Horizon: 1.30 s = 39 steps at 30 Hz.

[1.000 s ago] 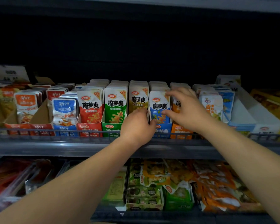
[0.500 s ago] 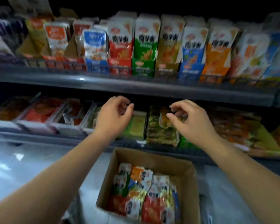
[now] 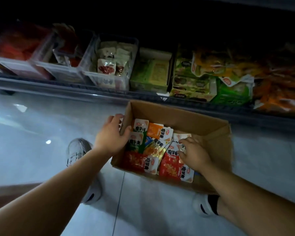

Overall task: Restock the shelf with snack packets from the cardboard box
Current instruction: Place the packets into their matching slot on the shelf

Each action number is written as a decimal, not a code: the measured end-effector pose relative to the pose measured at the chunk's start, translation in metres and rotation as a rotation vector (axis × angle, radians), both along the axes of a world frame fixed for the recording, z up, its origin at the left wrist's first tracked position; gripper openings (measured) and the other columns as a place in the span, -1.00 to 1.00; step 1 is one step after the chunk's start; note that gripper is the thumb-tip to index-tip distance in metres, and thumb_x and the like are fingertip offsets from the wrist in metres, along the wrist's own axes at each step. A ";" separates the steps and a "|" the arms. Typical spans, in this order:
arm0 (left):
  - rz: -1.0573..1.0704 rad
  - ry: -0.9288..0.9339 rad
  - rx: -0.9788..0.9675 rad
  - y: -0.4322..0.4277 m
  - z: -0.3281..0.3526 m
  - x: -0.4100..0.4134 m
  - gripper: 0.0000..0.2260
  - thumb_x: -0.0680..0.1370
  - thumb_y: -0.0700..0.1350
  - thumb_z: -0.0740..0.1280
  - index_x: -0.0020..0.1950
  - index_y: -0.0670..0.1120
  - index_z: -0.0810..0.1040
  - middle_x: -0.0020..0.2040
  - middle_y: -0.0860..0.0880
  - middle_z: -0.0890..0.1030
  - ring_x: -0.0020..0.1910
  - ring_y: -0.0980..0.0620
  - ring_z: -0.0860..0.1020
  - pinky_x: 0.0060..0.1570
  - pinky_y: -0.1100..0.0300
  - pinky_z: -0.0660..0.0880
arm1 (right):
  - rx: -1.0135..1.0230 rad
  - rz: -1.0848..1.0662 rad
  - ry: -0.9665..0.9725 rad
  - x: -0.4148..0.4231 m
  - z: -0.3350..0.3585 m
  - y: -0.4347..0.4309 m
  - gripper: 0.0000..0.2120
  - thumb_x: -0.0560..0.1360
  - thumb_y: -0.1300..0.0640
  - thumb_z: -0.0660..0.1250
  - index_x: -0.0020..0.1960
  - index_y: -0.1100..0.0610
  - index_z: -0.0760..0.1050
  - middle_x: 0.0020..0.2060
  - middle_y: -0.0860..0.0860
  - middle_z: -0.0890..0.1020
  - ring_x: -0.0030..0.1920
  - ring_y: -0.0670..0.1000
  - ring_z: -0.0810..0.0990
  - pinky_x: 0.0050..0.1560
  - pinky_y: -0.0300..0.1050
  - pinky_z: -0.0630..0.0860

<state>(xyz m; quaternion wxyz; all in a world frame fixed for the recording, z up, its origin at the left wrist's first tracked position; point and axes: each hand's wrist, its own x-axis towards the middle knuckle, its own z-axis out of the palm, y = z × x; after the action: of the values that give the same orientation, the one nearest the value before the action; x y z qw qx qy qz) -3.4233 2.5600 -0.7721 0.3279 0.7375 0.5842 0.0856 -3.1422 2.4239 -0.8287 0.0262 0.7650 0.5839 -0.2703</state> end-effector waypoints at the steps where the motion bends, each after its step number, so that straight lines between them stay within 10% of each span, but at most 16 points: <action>1: -0.004 0.003 -0.004 -0.001 -0.005 0.000 -0.56 0.62 0.14 0.30 0.44 0.02 0.37 0.31 -0.06 0.49 0.17 -0.12 0.57 0.10 -0.15 0.60 | -0.027 -0.004 0.003 0.001 -0.009 -0.004 -0.55 0.60 -0.05 0.29 0.45 0.03 0.40 0.35 0.03 0.49 0.36 0.10 0.40 0.32 0.00 0.39; 19: 0.027 0.016 0.028 -0.008 -0.024 0.001 -0.55 0.63 0.16 0.28 0.43 -0.02 0.36 0.23 -0.07 0.55 0.07 -0.09 0.59 -0.01 -0.09 0.60 | 0.083 -0.768 0.454 -0.053 -0.071 0.048 -0.34 0.37 0.02 0.61 0.33 0.10 0.35 0.05 0.06 0.69 0.05 0.12 0.65 -0.08 -0.13 0.44; 31: 0.016 0.007 -0.006 -0.009 -0.016 0.003 -0.53 0.62 0.17 0.29 0.45 -0.01 0.32 0.25 -0.06 0.54 0.11 -0.11 0.60 0.02 -0.03 0.58 | 0.092 -0.949 0.422 -0.019 -0.054 0.027 -0.76 0.50 0.22 0.44 0.08 -0.06 0.57 0.07 0.07 0.67 0.04 0.18 0.66 0.00 0.21 0.65; 39: -0.033 -0.213 0.117 -0.026 0.021 0.016 -0.60 0.61 0.01 0.38 0.42 0.01 0.43 0.31 0.05 0.46 0.24 0.08 0.49 0.25 0.05 0.53 | 0.192 -0.749 0.692 -0.011 0.054 0.047 -0.79 0.59 0.22 0.33 0.09 -0.09 0.56 0.00 -0.07 0.69 -0.02 -0.03 0.67 -0.08 -0.04 0.62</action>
<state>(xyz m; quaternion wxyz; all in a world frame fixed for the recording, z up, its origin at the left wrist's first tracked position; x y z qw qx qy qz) -3.4074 2.5340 -0.7509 0.3461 0.7514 0.5280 0.1921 -3.1532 2.4707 -0.7748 -0.3372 0.7864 0.2669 -0.4433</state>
